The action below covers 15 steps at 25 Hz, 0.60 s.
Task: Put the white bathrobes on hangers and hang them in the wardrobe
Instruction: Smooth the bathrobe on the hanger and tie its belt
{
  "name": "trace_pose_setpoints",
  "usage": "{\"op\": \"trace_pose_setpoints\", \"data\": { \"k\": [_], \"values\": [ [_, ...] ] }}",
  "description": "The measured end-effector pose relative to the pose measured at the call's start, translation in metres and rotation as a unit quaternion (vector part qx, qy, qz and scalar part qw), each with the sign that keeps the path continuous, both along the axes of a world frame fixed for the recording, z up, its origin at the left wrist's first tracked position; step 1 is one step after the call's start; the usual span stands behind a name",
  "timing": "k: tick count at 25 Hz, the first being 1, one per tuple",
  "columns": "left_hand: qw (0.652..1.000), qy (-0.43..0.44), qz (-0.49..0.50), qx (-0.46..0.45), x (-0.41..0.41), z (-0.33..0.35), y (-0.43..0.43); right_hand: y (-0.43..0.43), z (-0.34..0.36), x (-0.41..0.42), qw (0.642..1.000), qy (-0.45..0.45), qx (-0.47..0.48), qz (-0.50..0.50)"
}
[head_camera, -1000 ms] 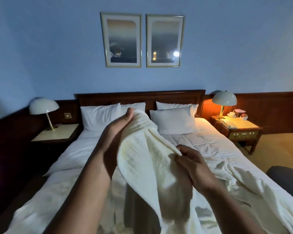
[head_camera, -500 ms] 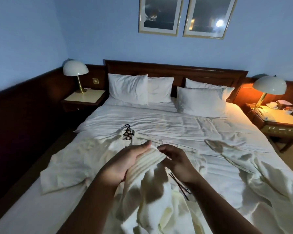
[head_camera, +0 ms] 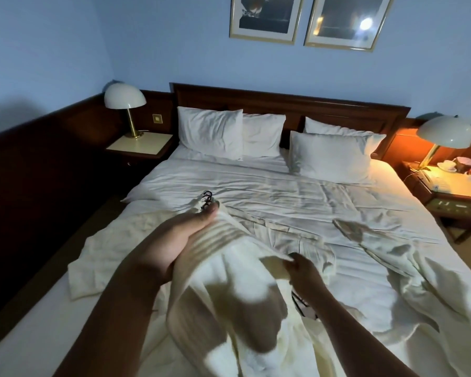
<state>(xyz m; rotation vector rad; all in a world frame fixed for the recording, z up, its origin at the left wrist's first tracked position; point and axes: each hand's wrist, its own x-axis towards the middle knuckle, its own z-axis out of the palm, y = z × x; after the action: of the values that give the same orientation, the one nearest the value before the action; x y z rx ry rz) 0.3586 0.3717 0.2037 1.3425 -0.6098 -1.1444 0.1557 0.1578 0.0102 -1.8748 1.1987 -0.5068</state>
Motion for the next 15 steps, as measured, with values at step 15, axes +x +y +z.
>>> {"op": "trace_pose_setpoints", "data": {
  "k": [15],
  "values": [
    [0.887, -0.454, 0.077, -0.046, -0.017, -0.05, -0.072, 0.02, 0.157, -0.003, 0.962, 0.057, -0.146, 0.224]
  ]
}}
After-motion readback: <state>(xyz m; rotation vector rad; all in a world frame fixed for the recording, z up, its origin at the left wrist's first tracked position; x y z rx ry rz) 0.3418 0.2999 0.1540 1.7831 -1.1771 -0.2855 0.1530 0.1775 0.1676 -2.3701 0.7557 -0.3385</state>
